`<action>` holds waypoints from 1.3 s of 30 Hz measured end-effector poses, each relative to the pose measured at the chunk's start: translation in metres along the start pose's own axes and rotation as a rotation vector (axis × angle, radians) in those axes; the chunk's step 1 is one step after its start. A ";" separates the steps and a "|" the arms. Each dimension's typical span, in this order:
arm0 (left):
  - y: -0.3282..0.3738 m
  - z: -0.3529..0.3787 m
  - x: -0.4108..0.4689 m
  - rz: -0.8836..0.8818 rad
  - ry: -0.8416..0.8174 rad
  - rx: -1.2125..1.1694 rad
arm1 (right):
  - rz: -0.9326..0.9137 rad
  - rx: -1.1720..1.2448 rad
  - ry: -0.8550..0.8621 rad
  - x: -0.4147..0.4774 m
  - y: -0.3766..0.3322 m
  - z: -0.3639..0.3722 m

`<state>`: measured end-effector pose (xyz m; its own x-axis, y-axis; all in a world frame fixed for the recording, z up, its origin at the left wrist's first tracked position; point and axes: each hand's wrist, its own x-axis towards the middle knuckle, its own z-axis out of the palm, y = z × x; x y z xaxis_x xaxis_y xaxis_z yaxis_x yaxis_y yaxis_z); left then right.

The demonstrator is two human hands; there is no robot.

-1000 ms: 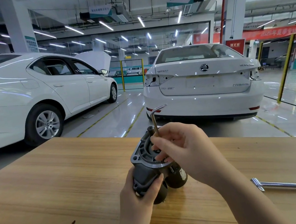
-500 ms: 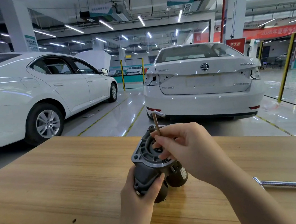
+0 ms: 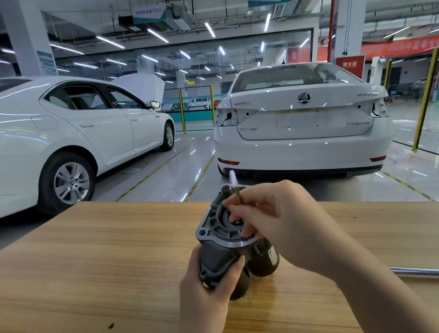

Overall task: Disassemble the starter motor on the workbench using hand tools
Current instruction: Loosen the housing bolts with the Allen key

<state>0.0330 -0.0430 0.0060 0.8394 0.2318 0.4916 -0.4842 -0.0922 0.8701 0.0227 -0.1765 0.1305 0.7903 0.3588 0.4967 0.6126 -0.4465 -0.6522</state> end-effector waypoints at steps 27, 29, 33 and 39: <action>0.003 0.000 -0.001 -0.006 -0.018 0.003 | 0.120 0.124 0.066 0.001 -0.002 -0.002; 0.004 0.000 -0.001 0.000 -0.020 0.000 | 0.116 0.091 0.071 0.001 -0.002 -0.003; 0.005 0.000 -0.003 -0.015 -0.030 -0.011 | 0.083 0.021 -0.030 -0.001 -0.004 -0.009; 0.007 0.001 -0.003 -0.023 -0.022 -0.008 | 0.083 0.044 -0.072 -0.002 -0.008 -0.009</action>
<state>0.0274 -0.0451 0.0107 0.8552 0.2128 0.4726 -0.4669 -0.0795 0.8807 0.0164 -0.1807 0.1395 0.8346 0.3806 0.3982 0.5424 -0.4417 -0.7147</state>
